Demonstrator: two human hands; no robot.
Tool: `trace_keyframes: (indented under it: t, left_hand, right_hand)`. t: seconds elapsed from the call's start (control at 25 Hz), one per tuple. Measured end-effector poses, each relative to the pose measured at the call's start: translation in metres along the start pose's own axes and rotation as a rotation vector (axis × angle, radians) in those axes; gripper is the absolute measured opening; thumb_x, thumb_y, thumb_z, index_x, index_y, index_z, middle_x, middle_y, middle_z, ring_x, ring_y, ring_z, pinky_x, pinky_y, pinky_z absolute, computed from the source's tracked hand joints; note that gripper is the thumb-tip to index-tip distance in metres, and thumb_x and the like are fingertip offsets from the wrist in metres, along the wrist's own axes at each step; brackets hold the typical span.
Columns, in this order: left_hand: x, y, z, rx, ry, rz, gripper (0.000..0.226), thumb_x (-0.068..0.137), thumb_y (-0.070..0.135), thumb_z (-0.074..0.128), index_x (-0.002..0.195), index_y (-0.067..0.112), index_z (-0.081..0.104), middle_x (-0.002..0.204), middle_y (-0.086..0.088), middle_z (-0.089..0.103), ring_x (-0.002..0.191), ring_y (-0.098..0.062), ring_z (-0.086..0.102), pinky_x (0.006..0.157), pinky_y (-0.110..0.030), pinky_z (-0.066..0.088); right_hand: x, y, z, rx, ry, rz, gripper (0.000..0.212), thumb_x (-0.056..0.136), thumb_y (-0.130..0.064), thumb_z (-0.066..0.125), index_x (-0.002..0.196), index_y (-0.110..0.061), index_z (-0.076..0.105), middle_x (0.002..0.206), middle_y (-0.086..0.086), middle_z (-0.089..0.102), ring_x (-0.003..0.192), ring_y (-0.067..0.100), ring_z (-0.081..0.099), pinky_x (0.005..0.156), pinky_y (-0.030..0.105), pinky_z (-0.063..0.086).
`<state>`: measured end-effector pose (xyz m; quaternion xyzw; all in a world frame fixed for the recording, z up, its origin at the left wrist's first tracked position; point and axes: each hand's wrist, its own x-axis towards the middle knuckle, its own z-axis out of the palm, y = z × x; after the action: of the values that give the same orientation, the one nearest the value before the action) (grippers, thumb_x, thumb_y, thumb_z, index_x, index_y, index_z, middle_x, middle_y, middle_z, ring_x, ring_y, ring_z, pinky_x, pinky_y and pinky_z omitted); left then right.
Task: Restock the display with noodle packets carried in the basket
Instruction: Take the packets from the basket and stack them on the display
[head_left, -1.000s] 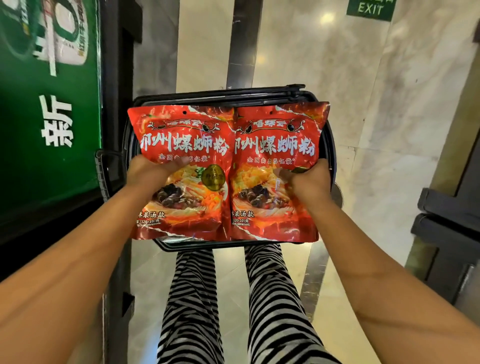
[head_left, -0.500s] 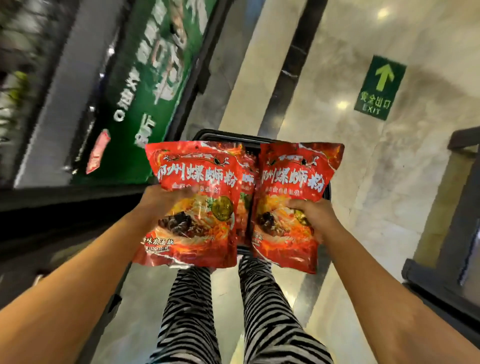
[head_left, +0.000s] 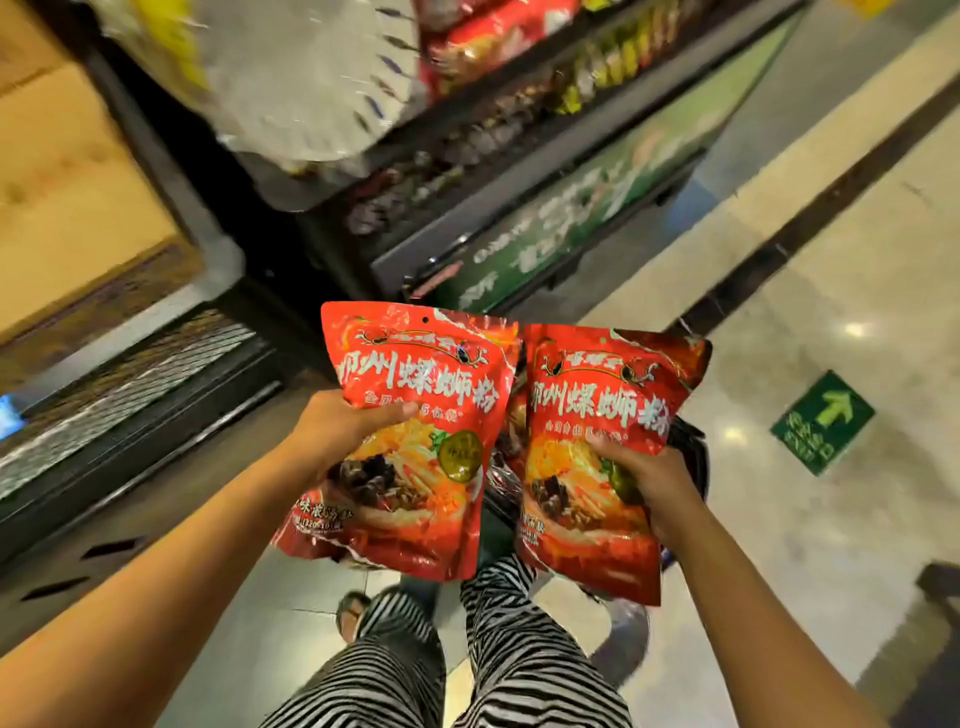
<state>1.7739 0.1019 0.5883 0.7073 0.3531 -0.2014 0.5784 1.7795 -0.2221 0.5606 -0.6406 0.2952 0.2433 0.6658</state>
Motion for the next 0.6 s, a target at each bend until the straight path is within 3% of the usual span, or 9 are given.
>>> trace_keyframes:
  t: [0.12, 0.28, 0.36, 0.48, 0.6]
  left_hand:
    - [-0.041, -0.032, -0.064, -0.106, 0.045, 0.008, 0.046, 0.058, 0.036, 0.093, 0.095, 0.014, 0.077, 0.091, 0.002, 0.077, 0.085, -0.014, 0.073, 0.085, -0.036, 0.057]
    - [-0.103, -0.091, -0.154, -0.346, 0.171, 0.032, 0.068, 0.041, 0.046, 0.097, 0.097, 0.012, 0.078, 0.096, -0.004, 0.077, 0.095, -0.028, 0.073, 0.094, -0.050, 0.054]
    - [-0.138, -0.125, -0.207, -0.444, 0.257, 0.051, 0.064, 0.046, 0.042, 0.097, 0.098, 0.010, 0.077, 0.095, -0.005, 0.077, 0.093, -0.027, 0.073, 0.093, -0.049, 0.055]
    - [-0.193, -0.169, -0.280, -0.557, 0.373, 0.082, 0.039, 0.064, 0.024, 0.089, 0.096, 0.008, 0.075, 0.089, -0.004, 0.078, 0.087, -0.025, 0.074, 0.090, -0.043, 0.056]
    - [-0.241, -0.211, -0.340, -0.603, 0.507, 0.126, 0.040, 0.063, 0.026, 0.091, 0.095, 0.008, 0.075, 0.078, 0.002, 0.077, 0.072, -0.012, 0.072, 0.083, -0.036, 0.056]
  right_hand:
    - [-0.043, -0.002, 0.051, -0.057, -0.148, -0.040, 0.084, 0.044, -0.037, 0.093, 0.120, -0.017, 0.064, 0.107, 0.004, 0.075, 0.095, 0.028, 0.073, 0.090, 0.052, 0.054]
    - [-0.094, 0.016, 0.129, -0.153, -0.264, -0.098, 0.085, 0.043, -0.038, 0.093, 0.120, -0.017, 0.064, 0.111, 0.006, 0.074, 0.101, 0.031, 0.071, 0.096, 0.055, 0.051]
    - [-0.125, 0.028, 0.178, -0.233, -0.317, -0.141, 0.085, 0.042, -0.039, 0.094, 0.118, -0.013, 0.066, 0.108, 0.005, 0.075, 0.099, 0.028, 0.072, 0.095, 0.051, 0.053]
    - [-0.168, 0.048, 0.252, -0.270, -0.448, -0.174, 0.095, 0.032, -0.043, 0.096, 0.116, -0.009, 0.067, 0.107, 0.007, 0.075, 0.098, 0.028, 0.072, 0.093, 0.047, 0.053]
    - [-0.206, 0.066, 0.317, -0.325, -0.548, -0.234, 0.097, 0.026, -0.045, 0.097, 0.112, -0.010, 0.068, 0.107, 0.008, 0.075, 0.098, 0.027, 0.072, 0.091, 0.045, 0.054]
